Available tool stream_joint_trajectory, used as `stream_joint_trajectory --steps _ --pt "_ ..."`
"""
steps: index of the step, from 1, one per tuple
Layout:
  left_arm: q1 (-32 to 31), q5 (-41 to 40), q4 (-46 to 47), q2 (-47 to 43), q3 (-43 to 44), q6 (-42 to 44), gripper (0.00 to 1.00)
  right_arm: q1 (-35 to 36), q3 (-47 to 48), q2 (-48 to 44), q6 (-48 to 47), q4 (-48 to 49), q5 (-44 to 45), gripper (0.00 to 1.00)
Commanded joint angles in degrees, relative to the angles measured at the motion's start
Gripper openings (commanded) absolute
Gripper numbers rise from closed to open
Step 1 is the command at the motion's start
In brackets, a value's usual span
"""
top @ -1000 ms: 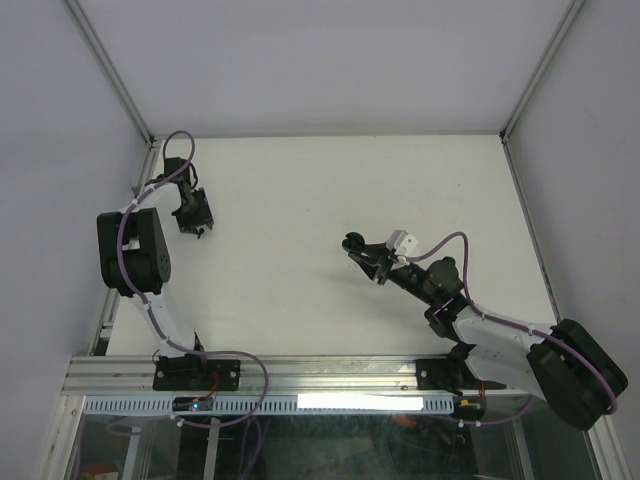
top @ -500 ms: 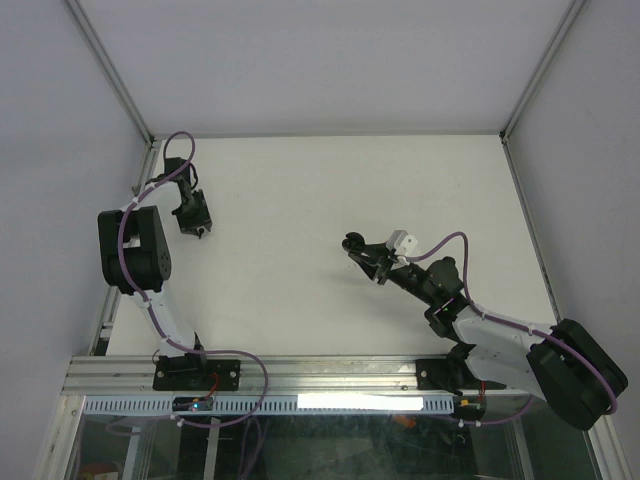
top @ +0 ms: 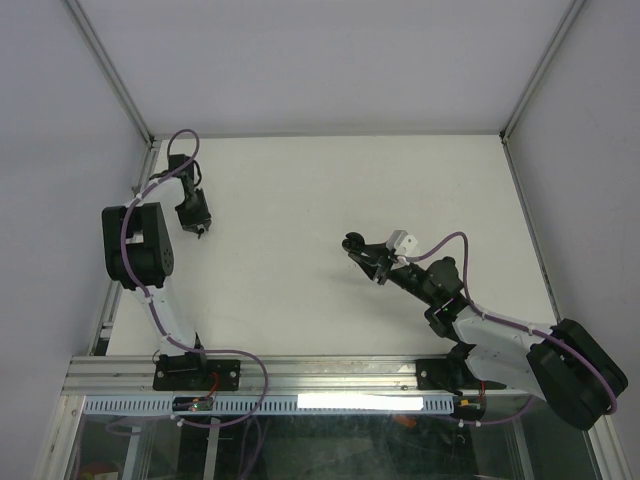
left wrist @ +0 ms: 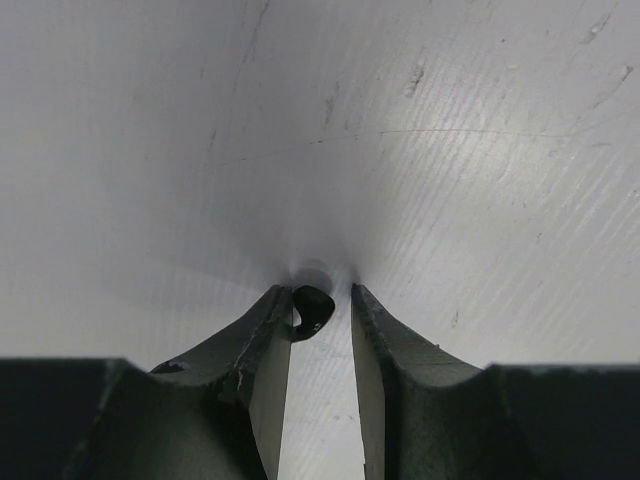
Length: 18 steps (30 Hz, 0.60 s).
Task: Insert the wireless bluetooth earbuds into the charging case
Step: Pick up the earbud from the center of the board.
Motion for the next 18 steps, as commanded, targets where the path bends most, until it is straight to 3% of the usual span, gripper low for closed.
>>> stream_joint_trajectory --steps 1,10,18 --pt "-1.9 -1.9 -1.9 2.2 1.4 1.6 0.29 -0.2 0.9 -0.2 -1.1 2.0 0.1 0.0" --pt "-2.3 -1.2 -3.3 3.0 1.2 1.0 0.17 -0.2 0.9 -0.5 -1.2 1.7 0.1 0.0" --pt "-4.2 4.6 -3.5 -1.1 -1.6 -2.0 0.11 -0.2 1.2 -0.6 -1.3 1.4 -0.7 0.0"
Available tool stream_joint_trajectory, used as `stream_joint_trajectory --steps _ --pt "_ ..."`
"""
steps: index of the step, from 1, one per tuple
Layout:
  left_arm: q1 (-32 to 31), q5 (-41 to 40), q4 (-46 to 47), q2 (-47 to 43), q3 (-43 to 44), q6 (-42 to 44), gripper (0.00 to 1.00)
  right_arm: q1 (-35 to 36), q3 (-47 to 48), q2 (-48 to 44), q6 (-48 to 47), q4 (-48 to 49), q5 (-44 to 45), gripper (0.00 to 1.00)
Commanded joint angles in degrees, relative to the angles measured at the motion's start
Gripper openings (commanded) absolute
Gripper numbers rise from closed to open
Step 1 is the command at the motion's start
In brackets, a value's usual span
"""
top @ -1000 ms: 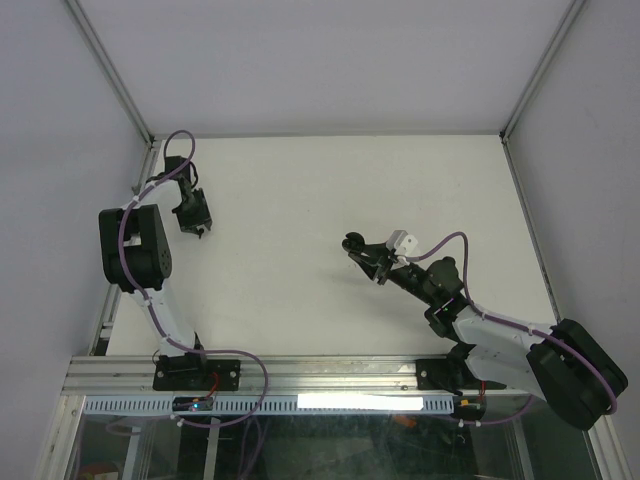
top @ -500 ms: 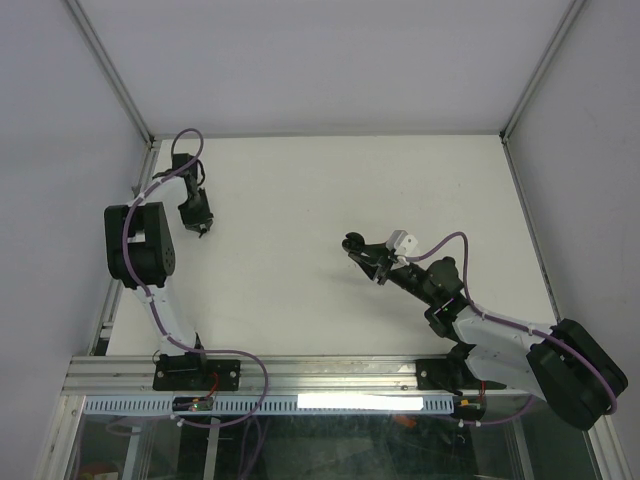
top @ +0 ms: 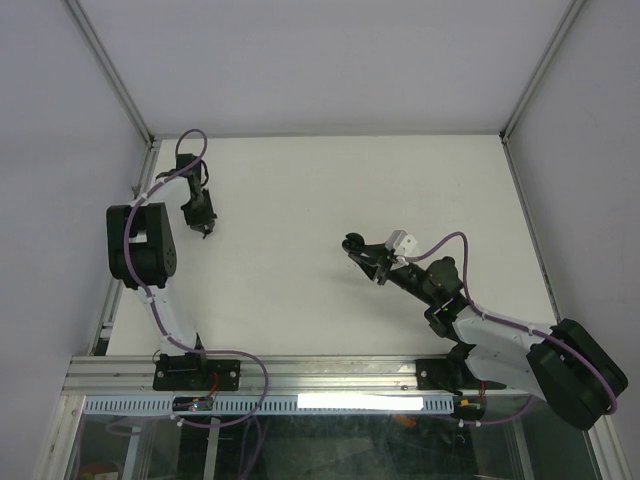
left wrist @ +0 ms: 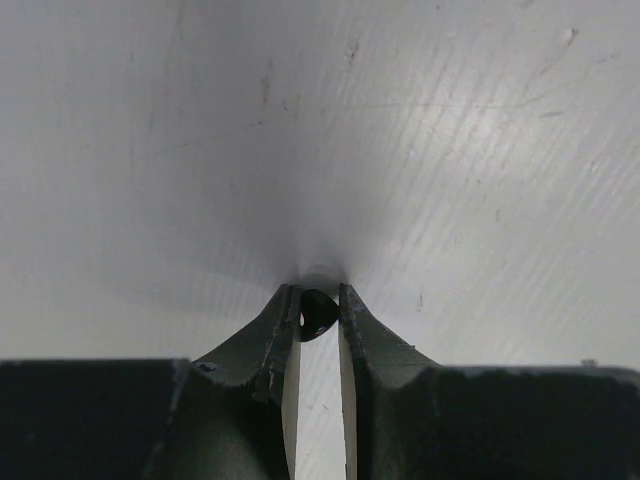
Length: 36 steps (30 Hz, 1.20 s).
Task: Insert the wireless bluetooth earbuds into the charging case
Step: Pick up the earbud from the center of the board.
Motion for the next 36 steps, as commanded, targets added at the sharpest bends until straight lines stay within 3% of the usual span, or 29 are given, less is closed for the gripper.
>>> stream_joint_trajectory --steps 1,10,22,36 --pt "-2.1 5.9 -2.1 -2.6 -3.1 -2.9 0.1 -0.1 1.2 -0.7 -0.8 1.9 -0.9 0.0" --pt "-7.7 8.6 1.8 -11.3 -8.7 -11.9 0.0 0.3 1.2 -0.6 -0.6 2.5 -1.2 0.0" --pt "-16.2 13.7 17.5 -25.4 -21.6 -27.2 0.0 1.1 1.9 2.4 -0.1 5.3 -0.6 0.0" --pt "-31.1 7.2 30.2 -40.8 -26.9 -41.7 0.0 2.2 3.6 2.6 1.5 6.9 1.0 0.0"
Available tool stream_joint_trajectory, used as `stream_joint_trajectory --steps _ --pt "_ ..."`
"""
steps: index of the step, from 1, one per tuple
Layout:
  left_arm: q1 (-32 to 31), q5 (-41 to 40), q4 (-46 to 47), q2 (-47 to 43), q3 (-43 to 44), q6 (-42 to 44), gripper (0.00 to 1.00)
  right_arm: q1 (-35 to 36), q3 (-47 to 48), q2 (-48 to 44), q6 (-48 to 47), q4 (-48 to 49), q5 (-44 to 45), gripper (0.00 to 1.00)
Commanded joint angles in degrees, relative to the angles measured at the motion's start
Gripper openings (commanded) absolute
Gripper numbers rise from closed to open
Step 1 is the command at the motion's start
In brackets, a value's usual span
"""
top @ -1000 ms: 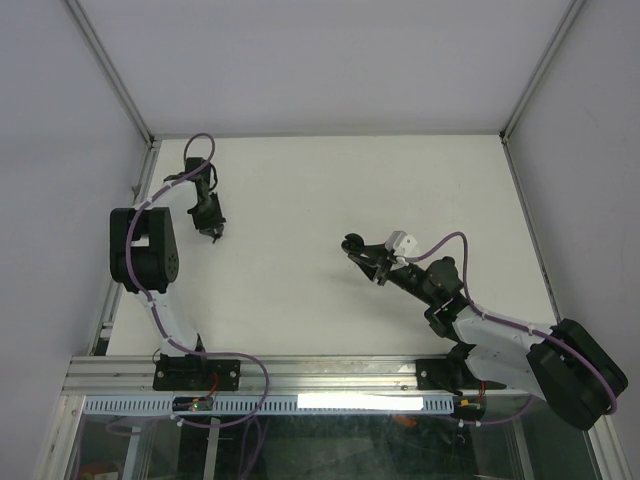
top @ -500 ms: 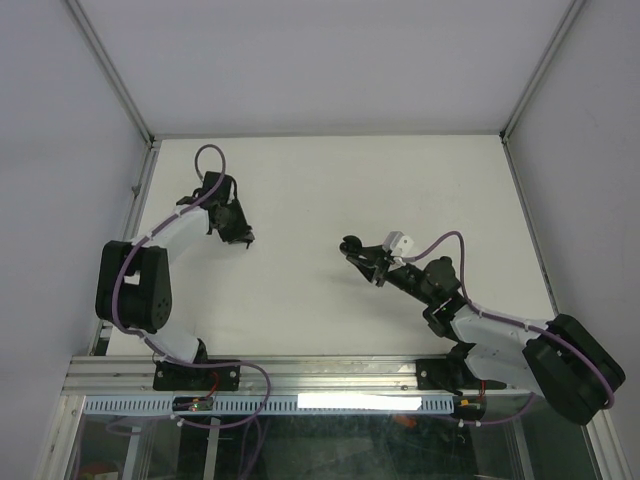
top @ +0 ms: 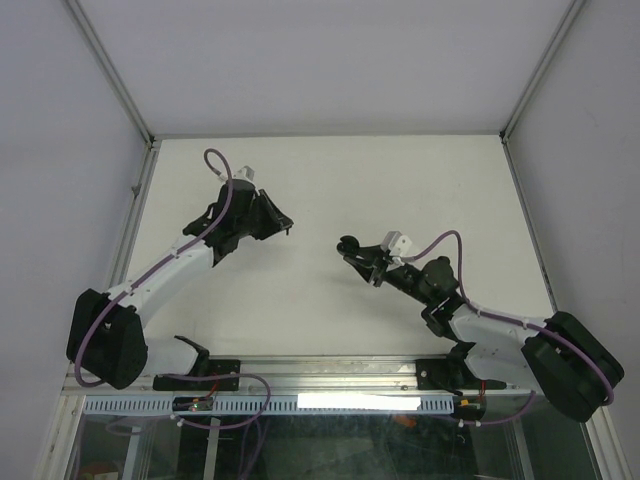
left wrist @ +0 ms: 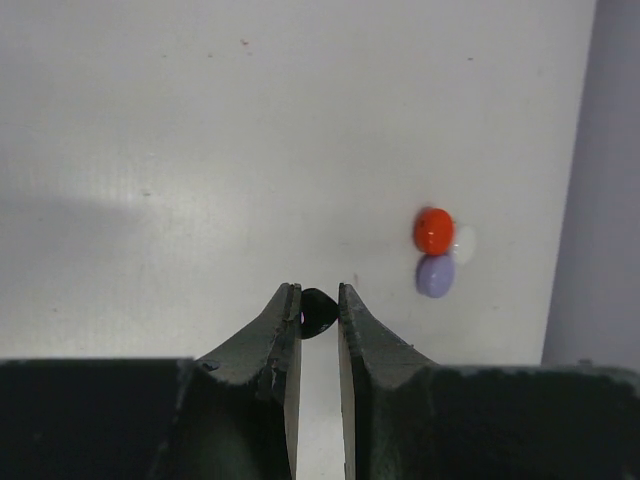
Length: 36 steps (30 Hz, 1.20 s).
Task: Insert the wireless bluetooth earbuds into the charging case
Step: Pick up the earbud from the center of the board, then place the earbud in the charging case.
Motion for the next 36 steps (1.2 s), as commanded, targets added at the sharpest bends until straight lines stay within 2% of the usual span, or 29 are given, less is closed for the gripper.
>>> stream_joint_trajectory --steps 1,9,22,36 --pt "-3.4 -2.8 9.0 -5.9 -1.8 -7.8 0.0 0.6 3.4 0.3 1.0 5.8 1.7 0.0" --pt "-9.5 -4.7 18.0 -11.4 -6.8 -15.7 0.0 1.0 4.7 3.4 1.7 9.7 3.0 0.0" --pt "-16.4 -9.9 26.4 -16.0 -10.5 -20.4 0.0 1.7 6.1 8.0 1.4 12.9 4.2 0.0" --pt "-23.7 -15.9 30.7 -13.0 -9.2 -17.5 0.0 2.2 6.9 8.4 1.6 13.8 4.7 0.0"
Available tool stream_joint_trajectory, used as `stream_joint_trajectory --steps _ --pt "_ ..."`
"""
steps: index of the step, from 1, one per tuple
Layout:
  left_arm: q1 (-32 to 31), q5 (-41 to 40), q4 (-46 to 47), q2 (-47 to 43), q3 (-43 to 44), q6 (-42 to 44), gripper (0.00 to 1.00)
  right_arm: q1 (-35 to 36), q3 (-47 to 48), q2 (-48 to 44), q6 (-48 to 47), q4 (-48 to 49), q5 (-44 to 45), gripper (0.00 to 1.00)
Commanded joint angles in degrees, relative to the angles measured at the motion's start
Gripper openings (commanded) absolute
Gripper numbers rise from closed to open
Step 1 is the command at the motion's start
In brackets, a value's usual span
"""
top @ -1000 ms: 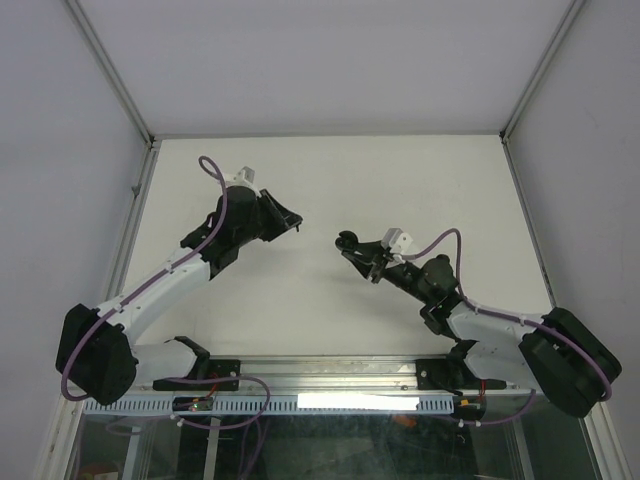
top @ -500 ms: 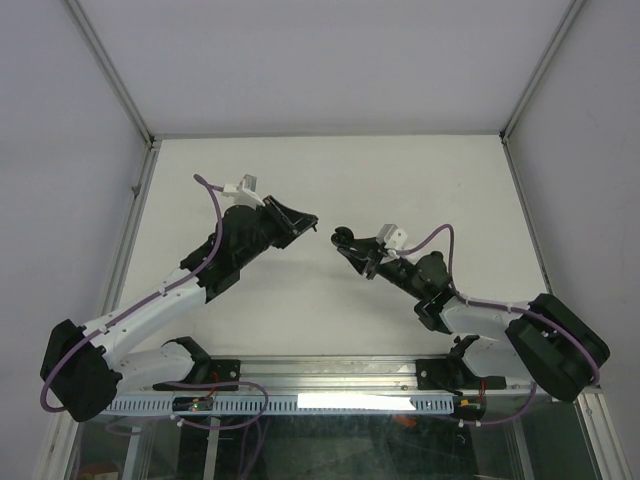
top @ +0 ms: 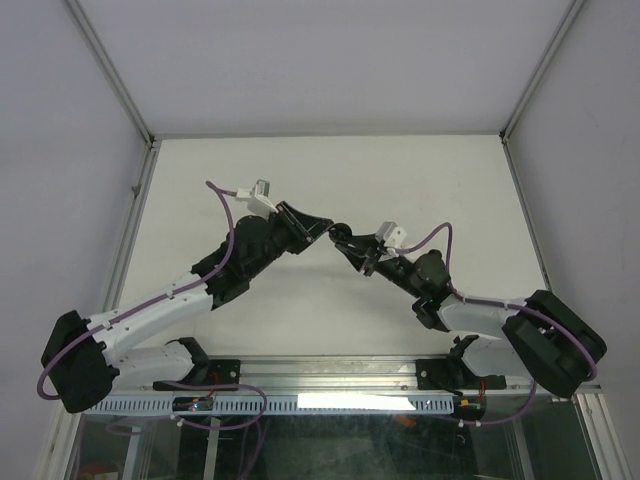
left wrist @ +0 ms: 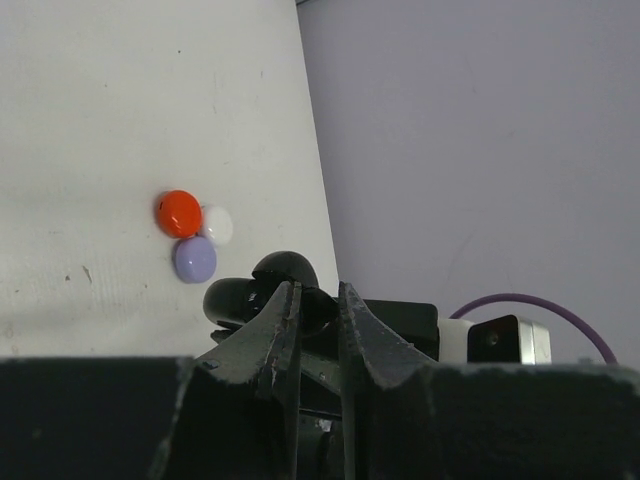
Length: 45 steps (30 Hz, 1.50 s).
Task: Insert the wireless bluetooth earbuds into the charging case
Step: Place the earbud in the charging case.
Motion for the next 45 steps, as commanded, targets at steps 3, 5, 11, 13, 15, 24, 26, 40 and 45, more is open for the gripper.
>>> stream_joint_trajectory --steps 3,5,11,13,15,24,26,40,45 --pt "-3.0 -5.2 4.5 1.1 1.3 2.4 0.0 0.5 2.1 -0.8 0.2 4.6 1.1 0.0" --pt "-3.7 -6.2 4.5 1.4 1.4 3.1 0.0 0.5 1.9 -1.2 0.2 4.6 1.1 0.0" --pt "-5.5 -8.7 4.4 2.5 2.0 4.7 0.0 0.5 1.6 -2.0 0.3 4.4 1.0 0.0" --pt "-6.0 -9.3 4.6 3.0 2.3 5.1 0.0 0.5 1.5 -2.2 0.2 4.4 1.0 0.0" --pt "-6.5 -9.9 4.5 3.4 2.4 5.6 0.0 0.5 1.6 -2.4 0.2 4.3 1.0 0.0" --pt "-7.9 -13.1 4.4 3.5 2.4 7.7 0.0 0.5 1.3 -2.8 0.1 4.2 1.0 0.0" --pt "-8.1 -13.9 4.4 3.5 2.2 8.1 0.0 0.5 1.3 -2.8 0.1 4.3 1.0 0.0" --pt "-10.9 -18.0 3.7 3.9 3.2 11.2 0.05 0.5 0.9 -3.5 0.2 4.5 1.0 0.0" --pt "-12.0 -20.9 2.6 3.2 3.0 11.4 0.11 0.5 0.7 -4.2 0.2 4.6 1.3 0.0"
